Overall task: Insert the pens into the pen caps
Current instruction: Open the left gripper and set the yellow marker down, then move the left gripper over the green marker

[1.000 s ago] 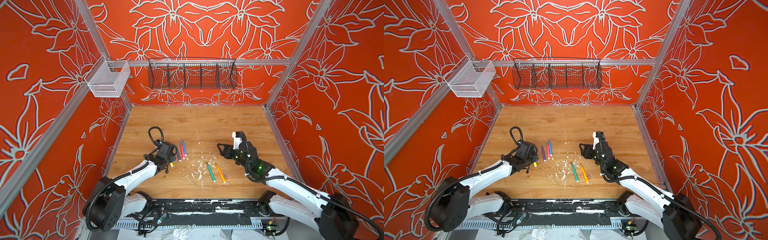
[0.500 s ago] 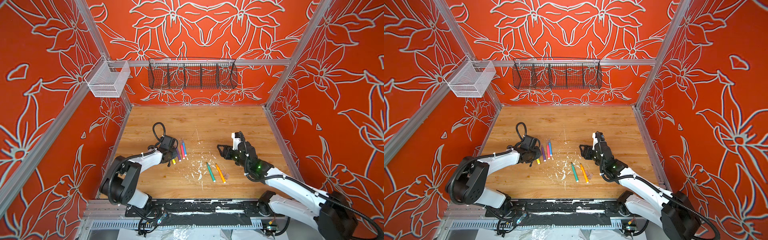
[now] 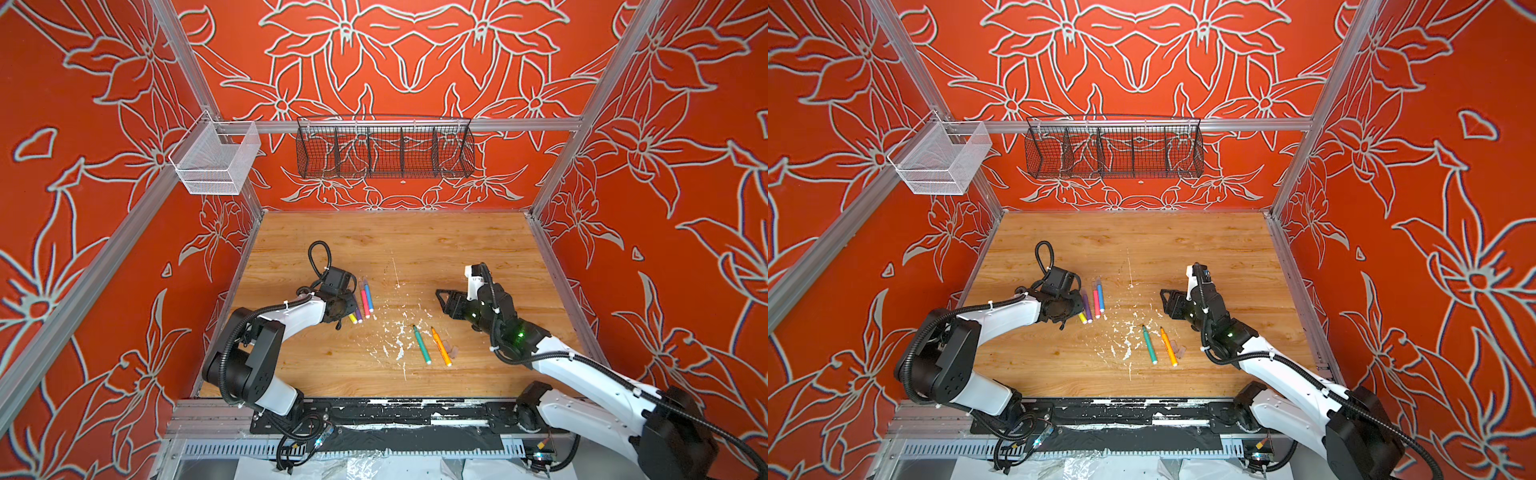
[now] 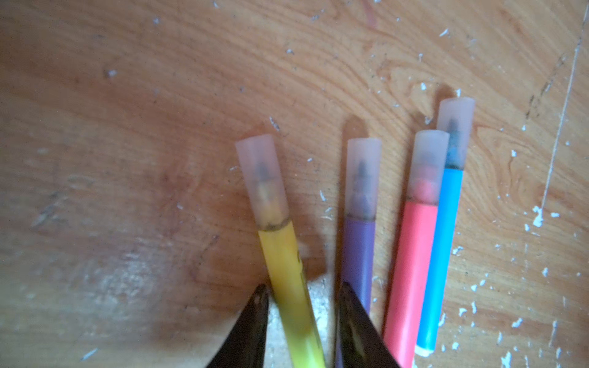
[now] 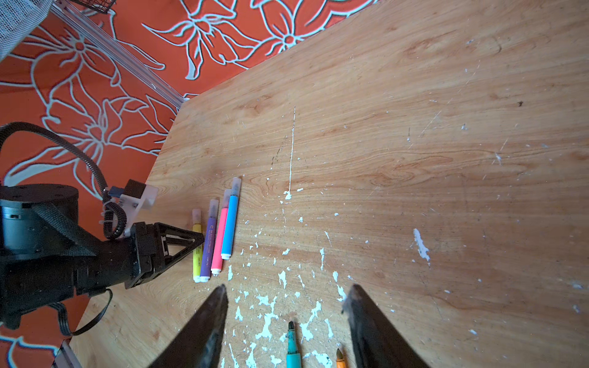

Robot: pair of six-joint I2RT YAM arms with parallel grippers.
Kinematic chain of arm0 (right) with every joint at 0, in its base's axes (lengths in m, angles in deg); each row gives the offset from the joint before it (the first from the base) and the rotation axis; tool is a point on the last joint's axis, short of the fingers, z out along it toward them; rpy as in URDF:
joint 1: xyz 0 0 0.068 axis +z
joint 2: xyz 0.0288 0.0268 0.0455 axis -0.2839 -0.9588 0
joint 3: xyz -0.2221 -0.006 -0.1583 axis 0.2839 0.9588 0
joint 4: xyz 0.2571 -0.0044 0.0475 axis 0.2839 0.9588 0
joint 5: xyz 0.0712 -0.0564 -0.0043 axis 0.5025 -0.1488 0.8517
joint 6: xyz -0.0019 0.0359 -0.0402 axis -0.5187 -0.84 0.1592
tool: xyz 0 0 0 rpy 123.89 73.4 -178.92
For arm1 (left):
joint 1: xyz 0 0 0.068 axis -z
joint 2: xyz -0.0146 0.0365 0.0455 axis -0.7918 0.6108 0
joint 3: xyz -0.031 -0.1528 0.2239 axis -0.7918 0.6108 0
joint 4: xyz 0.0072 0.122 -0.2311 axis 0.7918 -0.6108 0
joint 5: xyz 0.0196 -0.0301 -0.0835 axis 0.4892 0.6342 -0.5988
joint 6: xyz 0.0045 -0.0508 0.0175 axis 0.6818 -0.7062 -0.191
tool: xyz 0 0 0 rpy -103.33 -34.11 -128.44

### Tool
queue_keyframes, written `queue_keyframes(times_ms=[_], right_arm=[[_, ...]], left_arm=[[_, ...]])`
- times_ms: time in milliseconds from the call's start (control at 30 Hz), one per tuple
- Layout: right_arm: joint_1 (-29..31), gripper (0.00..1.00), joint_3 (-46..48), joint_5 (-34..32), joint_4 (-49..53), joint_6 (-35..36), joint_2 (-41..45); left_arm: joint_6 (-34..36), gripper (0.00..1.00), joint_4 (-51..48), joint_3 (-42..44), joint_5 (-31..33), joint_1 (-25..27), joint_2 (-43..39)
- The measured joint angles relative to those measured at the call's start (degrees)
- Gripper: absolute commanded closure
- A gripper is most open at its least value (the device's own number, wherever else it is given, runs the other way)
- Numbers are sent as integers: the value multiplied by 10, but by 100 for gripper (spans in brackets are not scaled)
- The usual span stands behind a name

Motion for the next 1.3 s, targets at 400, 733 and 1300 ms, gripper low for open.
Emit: queue_keyframes(times_ms=[400, 733, 1300], right_arm=[[-1, 39, 0, 0, 4, -1, 2], [-1, 40, 0, -14, 16, -1, 35], [-4, 40, 0, -20, 17, -12, 67]], left_arm=[[8, 57, 6, 45, -1, 0, -185], [-17, 63, -125, -55, 127, 225, -232], [-176, 55, -205, 37, 207, 290, -254]])
